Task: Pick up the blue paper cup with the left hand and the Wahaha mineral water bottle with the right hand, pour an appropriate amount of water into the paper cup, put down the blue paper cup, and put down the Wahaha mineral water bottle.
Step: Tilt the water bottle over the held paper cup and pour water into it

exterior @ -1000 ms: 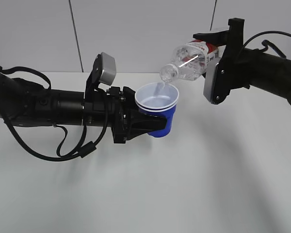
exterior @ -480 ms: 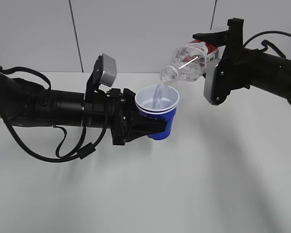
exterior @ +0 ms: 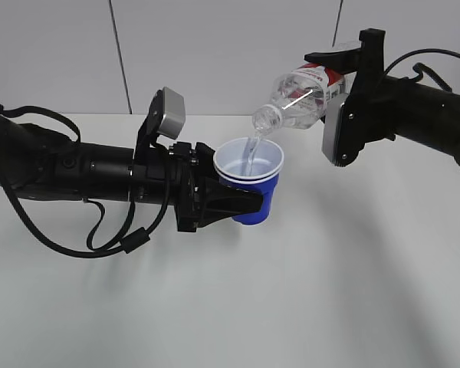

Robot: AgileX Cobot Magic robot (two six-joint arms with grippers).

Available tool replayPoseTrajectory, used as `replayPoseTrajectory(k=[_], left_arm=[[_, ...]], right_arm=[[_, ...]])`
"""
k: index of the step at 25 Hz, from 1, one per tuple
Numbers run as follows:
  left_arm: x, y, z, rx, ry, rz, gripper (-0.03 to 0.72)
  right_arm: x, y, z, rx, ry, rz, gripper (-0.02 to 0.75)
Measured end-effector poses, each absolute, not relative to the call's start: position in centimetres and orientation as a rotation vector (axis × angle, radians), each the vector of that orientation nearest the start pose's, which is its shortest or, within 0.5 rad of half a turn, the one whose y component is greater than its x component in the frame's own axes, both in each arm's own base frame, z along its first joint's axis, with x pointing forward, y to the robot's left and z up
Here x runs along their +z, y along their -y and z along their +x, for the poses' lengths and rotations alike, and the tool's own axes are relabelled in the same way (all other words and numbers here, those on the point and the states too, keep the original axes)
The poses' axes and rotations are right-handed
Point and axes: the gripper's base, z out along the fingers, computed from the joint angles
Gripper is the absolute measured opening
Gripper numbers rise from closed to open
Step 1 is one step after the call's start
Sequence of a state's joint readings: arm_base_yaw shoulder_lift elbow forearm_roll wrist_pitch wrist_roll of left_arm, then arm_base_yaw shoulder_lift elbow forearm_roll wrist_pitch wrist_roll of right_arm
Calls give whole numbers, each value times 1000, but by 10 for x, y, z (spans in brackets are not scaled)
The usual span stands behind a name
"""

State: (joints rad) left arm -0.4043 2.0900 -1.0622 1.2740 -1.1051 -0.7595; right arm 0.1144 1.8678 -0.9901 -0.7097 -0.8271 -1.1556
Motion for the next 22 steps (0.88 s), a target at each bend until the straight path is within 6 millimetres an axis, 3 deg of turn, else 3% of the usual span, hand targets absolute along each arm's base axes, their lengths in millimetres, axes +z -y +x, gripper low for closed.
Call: replayPoseTrajectory(k=[22], left_arm=[[140,222,321,-1131,-1529,1191,477]], right_arm=[[211,-88,384,-773,-733,-1554,485]])
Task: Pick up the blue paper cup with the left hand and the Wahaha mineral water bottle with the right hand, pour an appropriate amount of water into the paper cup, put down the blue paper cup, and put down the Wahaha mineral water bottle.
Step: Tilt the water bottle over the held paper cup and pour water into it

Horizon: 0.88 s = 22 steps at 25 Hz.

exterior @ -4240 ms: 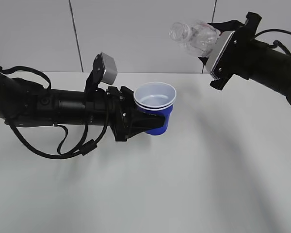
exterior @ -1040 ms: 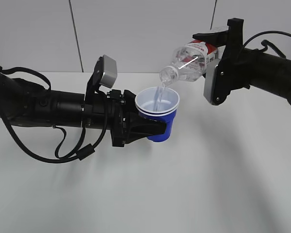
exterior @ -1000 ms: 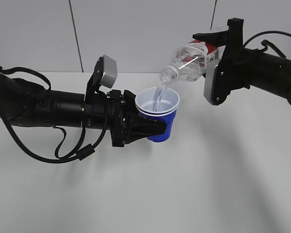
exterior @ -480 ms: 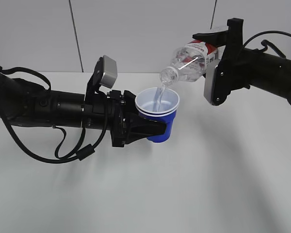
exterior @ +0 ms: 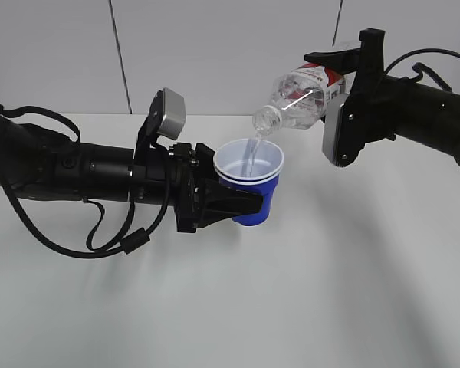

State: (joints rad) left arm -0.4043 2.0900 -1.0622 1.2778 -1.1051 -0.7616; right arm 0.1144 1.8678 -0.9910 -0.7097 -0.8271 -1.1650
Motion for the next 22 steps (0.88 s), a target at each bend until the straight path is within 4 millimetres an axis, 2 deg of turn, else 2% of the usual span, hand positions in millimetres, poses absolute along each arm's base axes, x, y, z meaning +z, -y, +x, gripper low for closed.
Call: replayPoseTrajectory(k=[22], left_arm=[[140,222,321,-1131,-1531,1192,477]], right_arm=[[211,-88,384,-785,-721,-1561,485]])
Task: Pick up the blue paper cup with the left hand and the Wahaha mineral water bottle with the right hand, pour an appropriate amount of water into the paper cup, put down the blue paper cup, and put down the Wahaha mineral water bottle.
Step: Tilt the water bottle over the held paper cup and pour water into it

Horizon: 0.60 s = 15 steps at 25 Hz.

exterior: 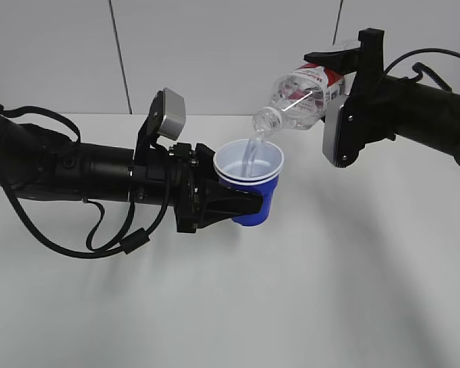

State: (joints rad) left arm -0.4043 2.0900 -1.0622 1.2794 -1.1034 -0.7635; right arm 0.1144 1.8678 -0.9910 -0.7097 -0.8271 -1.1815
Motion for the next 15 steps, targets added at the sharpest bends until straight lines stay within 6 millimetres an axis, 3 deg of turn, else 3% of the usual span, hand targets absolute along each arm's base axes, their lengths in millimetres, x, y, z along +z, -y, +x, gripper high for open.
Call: replayPoseTrajectory(k=[15], left_arm=[[140,222,321,-1131,-1531,1194,477]], right_arm=[[211,-88,384,-785,-721,-1561,485]])
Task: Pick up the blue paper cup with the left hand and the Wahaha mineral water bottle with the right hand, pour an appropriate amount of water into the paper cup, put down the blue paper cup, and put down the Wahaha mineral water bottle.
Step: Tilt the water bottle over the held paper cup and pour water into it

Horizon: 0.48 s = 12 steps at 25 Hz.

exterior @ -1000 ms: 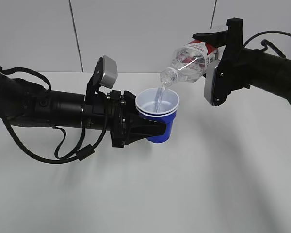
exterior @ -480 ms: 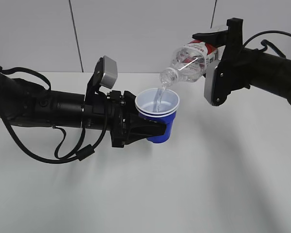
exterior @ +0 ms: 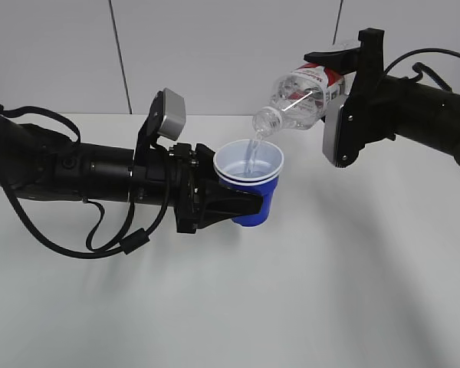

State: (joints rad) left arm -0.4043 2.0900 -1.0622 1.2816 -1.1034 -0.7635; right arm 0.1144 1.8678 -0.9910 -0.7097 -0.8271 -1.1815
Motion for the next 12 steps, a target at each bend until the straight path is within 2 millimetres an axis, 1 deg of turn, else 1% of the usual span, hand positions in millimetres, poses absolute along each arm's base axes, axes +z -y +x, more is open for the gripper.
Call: replayPoseTrajectory(k=[12], left_arm=[[140,222,321,-1131,-1531,1194,477]], right_arm=[[211,-88,384,-787,-719,-1562,485]])
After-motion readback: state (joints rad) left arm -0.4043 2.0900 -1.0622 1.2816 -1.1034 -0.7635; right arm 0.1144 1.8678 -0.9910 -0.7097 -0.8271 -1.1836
